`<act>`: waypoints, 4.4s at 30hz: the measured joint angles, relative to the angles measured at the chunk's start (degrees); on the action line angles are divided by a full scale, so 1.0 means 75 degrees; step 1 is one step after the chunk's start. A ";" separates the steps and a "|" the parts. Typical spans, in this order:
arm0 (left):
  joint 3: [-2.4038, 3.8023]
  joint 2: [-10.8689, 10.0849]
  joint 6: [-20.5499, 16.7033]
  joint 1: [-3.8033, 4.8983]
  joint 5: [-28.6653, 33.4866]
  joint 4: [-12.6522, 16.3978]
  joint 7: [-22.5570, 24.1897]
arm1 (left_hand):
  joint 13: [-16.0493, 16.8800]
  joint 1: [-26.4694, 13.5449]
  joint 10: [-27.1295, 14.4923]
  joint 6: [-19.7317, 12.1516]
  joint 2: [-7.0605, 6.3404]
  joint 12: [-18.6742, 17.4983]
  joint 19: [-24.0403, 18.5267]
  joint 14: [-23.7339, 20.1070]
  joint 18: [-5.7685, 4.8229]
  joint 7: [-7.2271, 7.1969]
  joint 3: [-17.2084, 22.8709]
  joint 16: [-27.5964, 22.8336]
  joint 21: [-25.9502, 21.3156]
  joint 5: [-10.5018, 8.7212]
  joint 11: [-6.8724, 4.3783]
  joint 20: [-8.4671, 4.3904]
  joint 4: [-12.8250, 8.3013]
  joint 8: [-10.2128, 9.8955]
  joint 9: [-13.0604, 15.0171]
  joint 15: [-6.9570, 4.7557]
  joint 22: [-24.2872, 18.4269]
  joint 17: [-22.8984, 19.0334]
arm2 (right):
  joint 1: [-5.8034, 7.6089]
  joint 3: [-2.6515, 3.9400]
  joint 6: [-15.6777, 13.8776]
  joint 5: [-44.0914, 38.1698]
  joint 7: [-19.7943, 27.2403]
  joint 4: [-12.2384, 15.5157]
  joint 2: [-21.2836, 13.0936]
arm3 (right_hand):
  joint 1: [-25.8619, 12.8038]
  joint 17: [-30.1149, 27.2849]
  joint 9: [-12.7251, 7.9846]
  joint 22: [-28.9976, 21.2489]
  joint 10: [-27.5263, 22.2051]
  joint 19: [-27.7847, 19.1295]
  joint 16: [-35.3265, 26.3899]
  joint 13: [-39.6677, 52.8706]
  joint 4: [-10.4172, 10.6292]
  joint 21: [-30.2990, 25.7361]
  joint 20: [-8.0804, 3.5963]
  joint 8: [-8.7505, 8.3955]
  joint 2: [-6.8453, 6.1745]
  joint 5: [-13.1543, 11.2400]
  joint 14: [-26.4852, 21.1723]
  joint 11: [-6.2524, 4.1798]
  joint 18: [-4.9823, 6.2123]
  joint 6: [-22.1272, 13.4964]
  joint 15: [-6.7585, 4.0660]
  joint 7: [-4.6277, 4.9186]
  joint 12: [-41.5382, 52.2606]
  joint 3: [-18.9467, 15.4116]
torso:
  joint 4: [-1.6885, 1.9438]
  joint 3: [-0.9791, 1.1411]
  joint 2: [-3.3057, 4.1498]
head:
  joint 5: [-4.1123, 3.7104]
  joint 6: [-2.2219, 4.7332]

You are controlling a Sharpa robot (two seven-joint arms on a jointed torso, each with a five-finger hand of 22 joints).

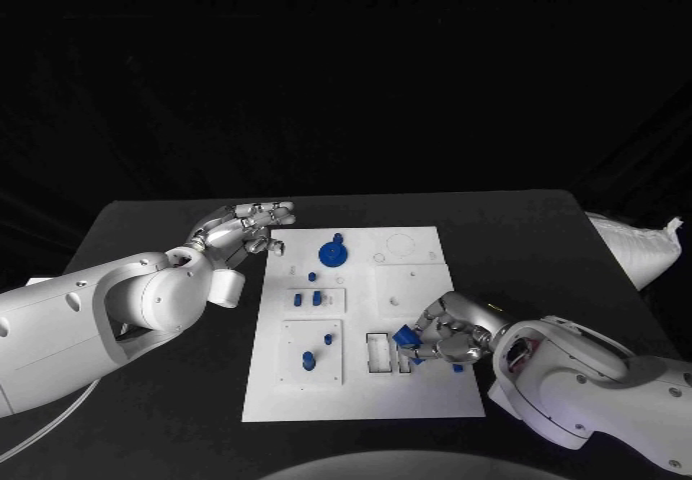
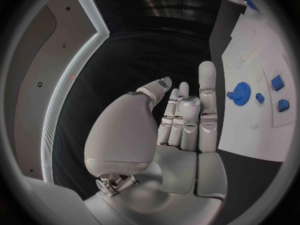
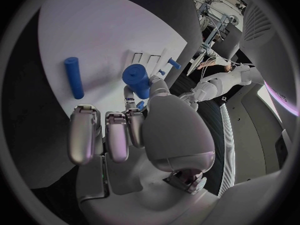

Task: Assemble the parts on the task board

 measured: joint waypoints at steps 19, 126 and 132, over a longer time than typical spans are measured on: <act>0.0000 0.0002 0.0002 0.0000 0.0000 0.0023 -0.0003 | 0.0005 -0.0081 -0.0045 0.0000 0.0081 0.0048 0.0000 -0.0025 0.0001 0.0000 -0.0065 0.0000 0.0000 0.0000 0.0045 0.0000 0.0066 0.0000 -0.0001 0.0025 -0.0017 -0.0013 | 0.0000 0.0002 0.0521 0.0277 -0.0289 -0.0222 0.0685 | -0.0673 0.0005 0.0002 -0.0004 0.0018 0.0017 0.0000 0.0041 0.0234 0.0000 -0.0095 0.0220 0.0482 -0.0188 -0.0003 -0.0113 0.0000 0.0062 -0.0107 0.0050 -0.0341 -0.0290 | 0.0003 0.0002 0.0011 | 0.0119 0.0018; -0.0022 -0.0003 -0.0001 -0.0001 0.0000 -0.0019 -0.0005 | 0.0007 -0.0081 -0.0081 0.0000 0.0080 0.0104 0.0000 -0.0024 0.0000 0.0000 -0.0084 0.0007 -0.0028 0.0000 0.0027 0.0000 0.0086 -0.0001 -0.0008 0.0025 -0.0039 -0.0035 | 0.0183 0.0082 0.1066 -0.0854 0.0028 -0.0019 -0.0922 | -0.0220 0.0004 0.0781 -0.0117 -0.0020 0.0003 -0.0060 0.0894 -0.0871 -0.0131 0.0033 -0.0401 0.0353 -0.2223 0.0023 0.0097 0.0002 -0.0225 0.0033 -0.0020 -0.0873 -0.0023 | -0.0129 -0.0015 -0.0064 | -0.0089 0.0052; -0.0026 0.0031 0.0002 -0.0003 0.0000 -0.0035 -0.0005 | 0.0006 -0.0081 -0.0081 0.0000 0.0080 0.0104 0.0000 -0.0024 0.0001 0.0000 -0.0084 0.0007 -0.0028 0.0000 0.0027 0.0000 0.0086 0.0000 -0.0008 0.0025 -0.0039 -0.0034 | 0.0024 0.0040 0.1285 -0.1335 -0.0198 -0.0031 -0.0941 | -0.0352 0.0003 0.0705 -0.0163 -0.0021 0.0003 -0.0090 0.0895 -0.0732 -0.0132 0.0033 -0.0466 0.0324 -0.2223 0.0023 0.0097 0.0002 -0.0096 0.0033 -0.0038 -0.0986 -0.0035 | -0.0169 -0.0017 -0.0090 | -0.0176 0.0067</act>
